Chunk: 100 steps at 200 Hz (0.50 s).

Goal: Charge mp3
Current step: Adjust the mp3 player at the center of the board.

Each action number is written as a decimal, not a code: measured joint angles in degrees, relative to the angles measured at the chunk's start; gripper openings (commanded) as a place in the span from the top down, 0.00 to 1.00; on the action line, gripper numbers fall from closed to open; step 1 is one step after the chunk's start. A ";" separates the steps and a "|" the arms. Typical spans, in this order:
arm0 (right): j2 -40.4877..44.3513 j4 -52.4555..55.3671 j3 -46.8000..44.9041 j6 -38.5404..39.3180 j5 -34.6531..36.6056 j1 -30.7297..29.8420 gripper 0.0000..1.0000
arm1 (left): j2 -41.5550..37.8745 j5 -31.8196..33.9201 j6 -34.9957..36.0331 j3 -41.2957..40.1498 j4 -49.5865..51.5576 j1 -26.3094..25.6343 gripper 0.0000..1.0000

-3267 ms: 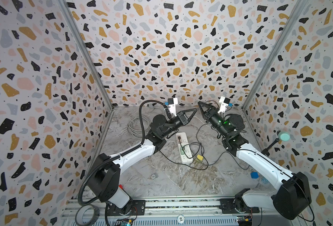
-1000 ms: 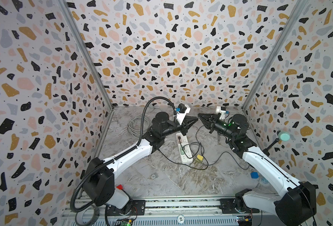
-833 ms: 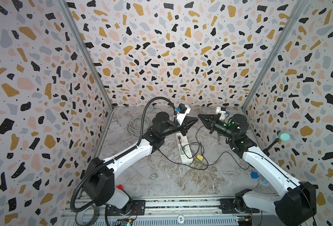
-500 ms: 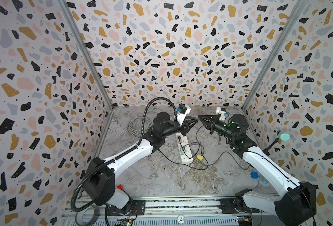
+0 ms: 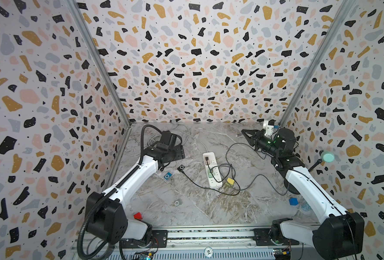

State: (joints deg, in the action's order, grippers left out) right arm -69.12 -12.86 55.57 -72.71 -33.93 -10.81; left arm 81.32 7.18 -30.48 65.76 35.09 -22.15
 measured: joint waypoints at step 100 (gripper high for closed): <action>-0.59 0.94 -0.22 1.33 -6.40 4.61 1.00 | 15.34 9.92 6.93 -3.69 10.12 1.42 0.25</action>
State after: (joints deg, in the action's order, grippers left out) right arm -69.71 -11.92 55.35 -71.37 -40.34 -6.20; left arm 96.66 17.10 -23.55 62.06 45.21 -20.73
